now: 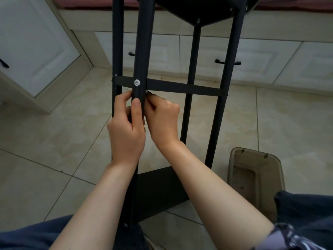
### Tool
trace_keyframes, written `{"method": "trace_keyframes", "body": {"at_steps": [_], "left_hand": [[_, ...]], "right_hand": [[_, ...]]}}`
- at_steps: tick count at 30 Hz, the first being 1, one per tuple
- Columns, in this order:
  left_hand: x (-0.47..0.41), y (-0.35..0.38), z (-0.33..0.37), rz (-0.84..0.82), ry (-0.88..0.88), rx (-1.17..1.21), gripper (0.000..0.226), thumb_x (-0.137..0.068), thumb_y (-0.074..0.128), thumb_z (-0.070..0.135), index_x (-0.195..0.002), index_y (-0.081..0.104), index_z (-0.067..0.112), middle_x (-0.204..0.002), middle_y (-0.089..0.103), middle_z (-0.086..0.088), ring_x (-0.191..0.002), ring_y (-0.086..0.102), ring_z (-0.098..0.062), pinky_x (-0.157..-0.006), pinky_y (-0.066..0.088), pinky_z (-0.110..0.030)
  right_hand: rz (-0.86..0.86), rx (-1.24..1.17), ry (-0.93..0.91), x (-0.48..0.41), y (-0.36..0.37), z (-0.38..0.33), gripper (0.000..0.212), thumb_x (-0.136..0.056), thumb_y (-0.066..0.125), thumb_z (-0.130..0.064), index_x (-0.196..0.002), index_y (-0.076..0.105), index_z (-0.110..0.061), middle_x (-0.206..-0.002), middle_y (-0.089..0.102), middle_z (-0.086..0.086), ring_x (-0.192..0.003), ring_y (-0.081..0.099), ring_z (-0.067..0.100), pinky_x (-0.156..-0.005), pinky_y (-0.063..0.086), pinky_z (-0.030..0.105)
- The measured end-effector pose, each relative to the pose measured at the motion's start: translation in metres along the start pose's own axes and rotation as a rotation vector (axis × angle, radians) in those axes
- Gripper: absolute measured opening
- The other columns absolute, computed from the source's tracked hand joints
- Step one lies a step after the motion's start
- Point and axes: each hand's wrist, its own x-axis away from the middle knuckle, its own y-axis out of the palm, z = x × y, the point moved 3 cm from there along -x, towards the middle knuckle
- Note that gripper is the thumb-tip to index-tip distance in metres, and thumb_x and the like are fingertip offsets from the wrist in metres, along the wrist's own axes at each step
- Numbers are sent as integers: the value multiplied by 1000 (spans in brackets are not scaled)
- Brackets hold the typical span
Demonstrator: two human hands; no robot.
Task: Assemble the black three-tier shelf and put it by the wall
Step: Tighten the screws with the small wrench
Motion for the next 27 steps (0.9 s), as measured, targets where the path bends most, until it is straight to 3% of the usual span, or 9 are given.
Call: {"method": "trace_keyframes", "body": {"at_steps": [4, 7, 11, 13, 16, 19, 27], "left_hand": [[-3, 0, -3, 0, -5, -5, 34, -108, 40, 31, -123, 55, 5, -64, 54, 8, -49, 54, -14, -48, 42, -26], [-4, 0, -3, 5, -1, -17, 34, -107, 39, 32, -123, 55, 6, -64, 55, 9, -50, 56, -13, -49, 43, -24], [-4, -2, -4, -5, -15, -5, 36, -107, 40, 32, -125, 55, 5, -62, 54, 9, -49, 55, -16, -46, 46, -36], [-4, -3, -6, -11, -29, 13, 36, -107, 41, 33, -126, 54, 6, -60, 53, 6, -47, 53, -17, -44, 46, -42], [-4, -4, -5, -4, -27, 4, 37, -106, 40, 37, -126, 55, 9, -59, 53, 7, -46, 53, -17, -43, 45, -39], [-4, -5, -7, 19, -27, -14, 40, -106, 37, 37, -126, 56, 9, -62, 55, 9, -48, 56, -14, -45, 44, -32], [-5, -9, -13, 35, -53, 9, 37, -108, 34, 36, -123, 57, 11, -66, 57, 3, -49, 57, -21, -45, 46, -41]], "right_hand": [[-21, -34, 31, -2, 2, 2, 22, -96, 62, -11, -78, 71, -3, -65, 66, 3, -56, 59, 12, -58, 47, 23], [-129, -44, 109, -4, 2, 4, 26, -98, 60, -15, -74, 66, -7, -62, 62, -1, -54, 56, 11, -54, 45, 20], [-235, -31, 186, -2, -6, 8, 30, -99, 55, -16, -72, 62, -5, -60, 58, 4, -53, 51, 14, -51, 39, 22], [-246, -40, 175, -1, -11, 8, 28, -99, 55, -15, -76, 66, -3, -64, 61, 6, -58, 55, 15, -54, 41, 24], [-236, -58, 148, -2, -17, 4, 26, -99, 56, -14, -83, 72, -2, -68, 65, 5, -61, 58, 14, -58, 45, 27], [-226, -63, 123, -4, -18, 0, 27, -98, 57, -13, -78, 72, -1, -62, 63, 6, -57, 55, 16, -57, 44, 31], [-244, -99, 134, -12, -15, -3, 27, -97, 58, -12, -78, 73, -1, -61, 64, 10, -57, 58, 20, -59, 48, 35]]}}
